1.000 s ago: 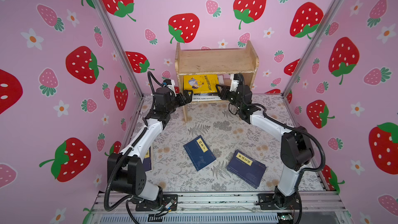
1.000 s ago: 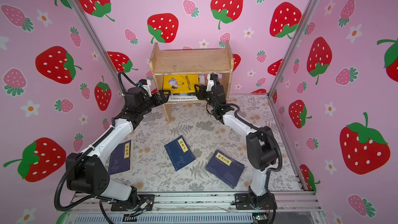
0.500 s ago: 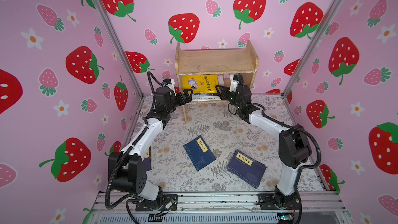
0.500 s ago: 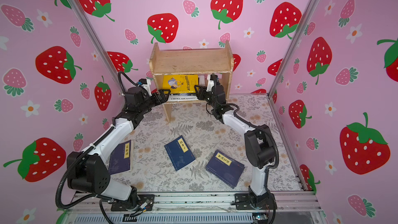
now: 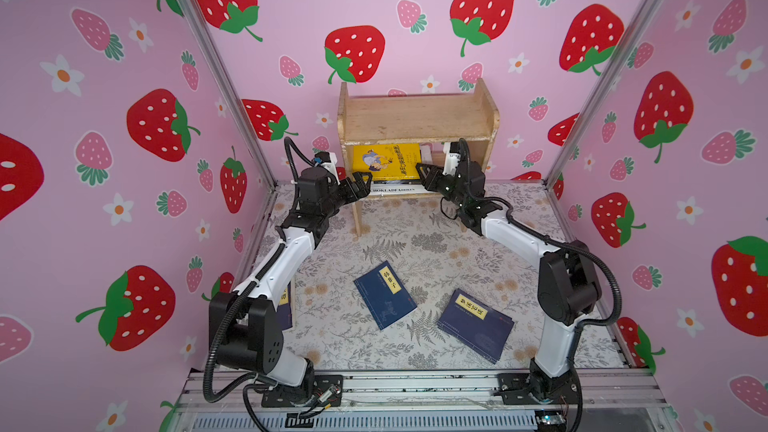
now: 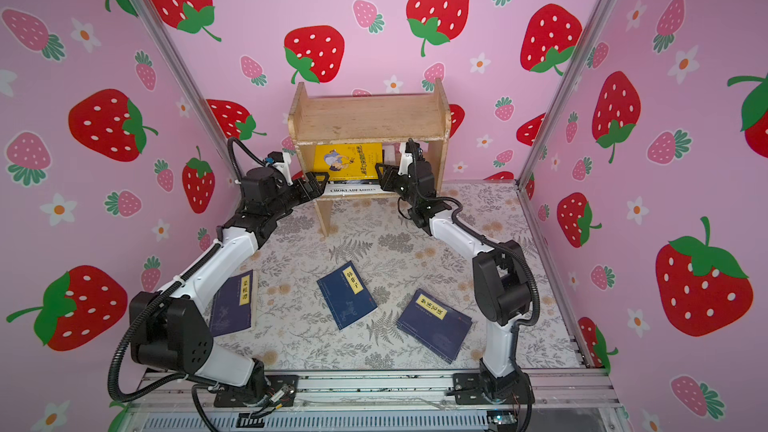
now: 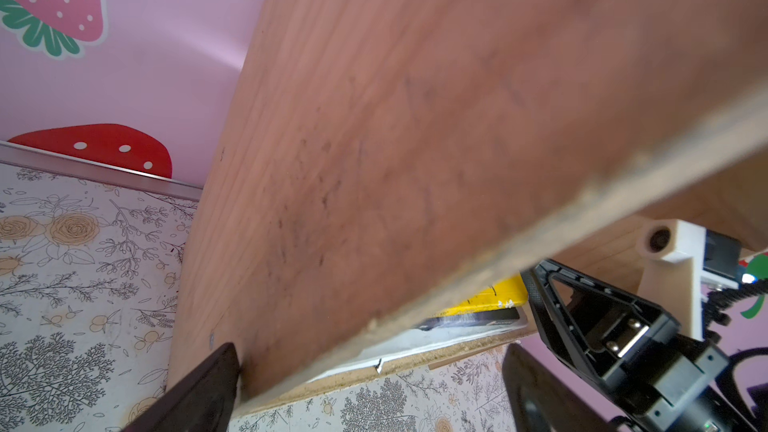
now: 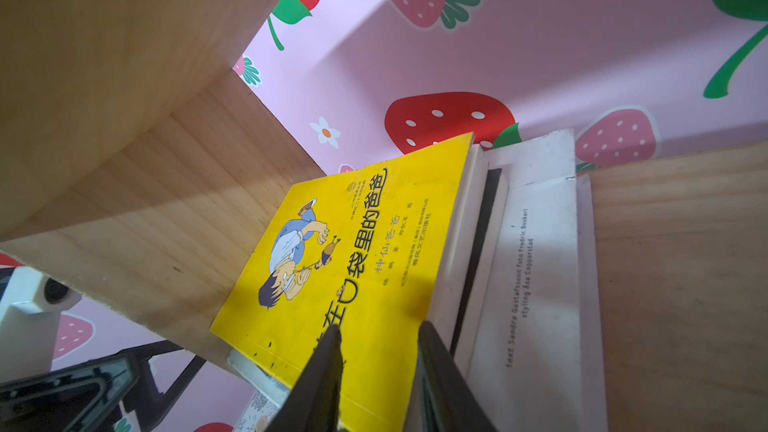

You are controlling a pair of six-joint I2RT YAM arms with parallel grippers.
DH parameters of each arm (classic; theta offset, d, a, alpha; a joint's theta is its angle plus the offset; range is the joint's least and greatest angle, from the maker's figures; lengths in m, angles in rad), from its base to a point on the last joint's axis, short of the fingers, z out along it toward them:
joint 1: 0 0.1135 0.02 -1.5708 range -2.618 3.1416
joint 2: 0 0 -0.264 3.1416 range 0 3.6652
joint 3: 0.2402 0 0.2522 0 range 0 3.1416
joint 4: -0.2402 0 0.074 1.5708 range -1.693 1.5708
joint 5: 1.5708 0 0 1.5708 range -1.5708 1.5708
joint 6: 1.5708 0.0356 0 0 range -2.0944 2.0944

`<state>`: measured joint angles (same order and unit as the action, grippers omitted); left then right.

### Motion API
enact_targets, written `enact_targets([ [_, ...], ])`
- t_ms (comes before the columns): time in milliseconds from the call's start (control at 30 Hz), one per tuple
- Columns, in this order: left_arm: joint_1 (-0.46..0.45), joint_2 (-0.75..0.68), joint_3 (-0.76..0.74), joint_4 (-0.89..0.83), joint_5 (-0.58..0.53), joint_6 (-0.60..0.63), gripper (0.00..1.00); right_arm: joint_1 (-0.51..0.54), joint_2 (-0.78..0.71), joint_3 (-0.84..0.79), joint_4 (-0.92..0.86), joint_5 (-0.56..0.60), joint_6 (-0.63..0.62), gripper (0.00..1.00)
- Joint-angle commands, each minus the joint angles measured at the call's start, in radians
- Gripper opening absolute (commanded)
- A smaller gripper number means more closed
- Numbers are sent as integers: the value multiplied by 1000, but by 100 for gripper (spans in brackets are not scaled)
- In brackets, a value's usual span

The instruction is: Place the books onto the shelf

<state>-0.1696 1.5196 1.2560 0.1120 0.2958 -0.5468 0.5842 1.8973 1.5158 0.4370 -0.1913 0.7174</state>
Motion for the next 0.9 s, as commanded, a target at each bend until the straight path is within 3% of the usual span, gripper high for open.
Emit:
enact_targets([
  [0,-4,-13,51,25,36,-5,100,19,-23,2,5,-21,20,33],
  [467,0,-49,45,-16,20,-11,100,39,-80,-32,18,-9,22,34],
  [733,5,-88,34,-65,-18,-5,100,34,-102,-39,-17,74,-19,50],
  [867,9,-138,2,-120,-68,-8,100,32,-132,-42,-78,154,-29,68],
])
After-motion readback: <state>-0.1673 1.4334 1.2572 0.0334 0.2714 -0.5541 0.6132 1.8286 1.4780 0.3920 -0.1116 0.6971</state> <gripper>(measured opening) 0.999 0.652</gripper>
